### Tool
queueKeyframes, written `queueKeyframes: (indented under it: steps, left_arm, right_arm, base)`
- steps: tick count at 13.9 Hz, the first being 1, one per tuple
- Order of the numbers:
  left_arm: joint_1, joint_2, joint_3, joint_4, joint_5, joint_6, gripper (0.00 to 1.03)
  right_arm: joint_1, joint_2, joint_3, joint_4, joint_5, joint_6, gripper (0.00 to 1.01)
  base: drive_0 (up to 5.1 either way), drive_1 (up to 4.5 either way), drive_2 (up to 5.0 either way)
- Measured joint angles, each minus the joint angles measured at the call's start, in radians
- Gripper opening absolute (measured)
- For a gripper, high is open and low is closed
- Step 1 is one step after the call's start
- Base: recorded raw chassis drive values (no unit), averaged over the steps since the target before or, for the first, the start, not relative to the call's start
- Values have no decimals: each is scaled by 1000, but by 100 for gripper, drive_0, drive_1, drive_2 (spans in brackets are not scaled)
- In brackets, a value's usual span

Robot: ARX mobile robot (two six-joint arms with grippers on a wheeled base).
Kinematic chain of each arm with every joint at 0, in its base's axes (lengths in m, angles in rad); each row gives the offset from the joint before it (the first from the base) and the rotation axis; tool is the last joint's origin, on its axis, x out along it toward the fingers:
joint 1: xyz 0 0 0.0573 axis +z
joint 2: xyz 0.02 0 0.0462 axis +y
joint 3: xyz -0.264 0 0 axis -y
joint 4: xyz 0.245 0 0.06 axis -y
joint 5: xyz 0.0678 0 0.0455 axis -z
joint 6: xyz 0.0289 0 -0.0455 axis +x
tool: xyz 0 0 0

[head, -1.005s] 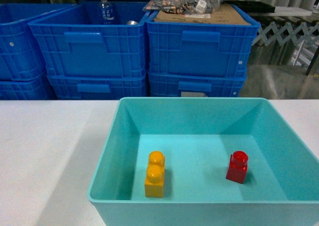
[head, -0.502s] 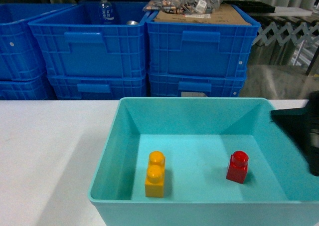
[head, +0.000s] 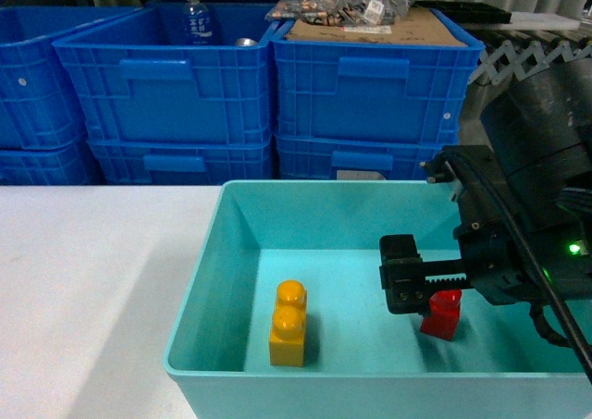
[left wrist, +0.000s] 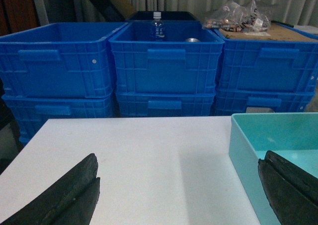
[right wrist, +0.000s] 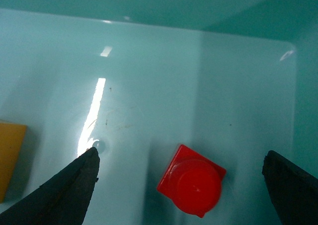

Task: Pick red block from blue box to shelf

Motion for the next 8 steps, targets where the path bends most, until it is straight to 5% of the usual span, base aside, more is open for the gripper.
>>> queueKeyframes:
  steps: [3,8]
  left_arm:
    - [0,0,0,0,0,0,98]
    - [0,0,0,0,0,0,98]
  right_arm:
    - [28,75,32,-15,45,4,95]
    - [43,141,56,3,108,3,44]
  base:
    - [0,0,0]
    - [0,0,0]
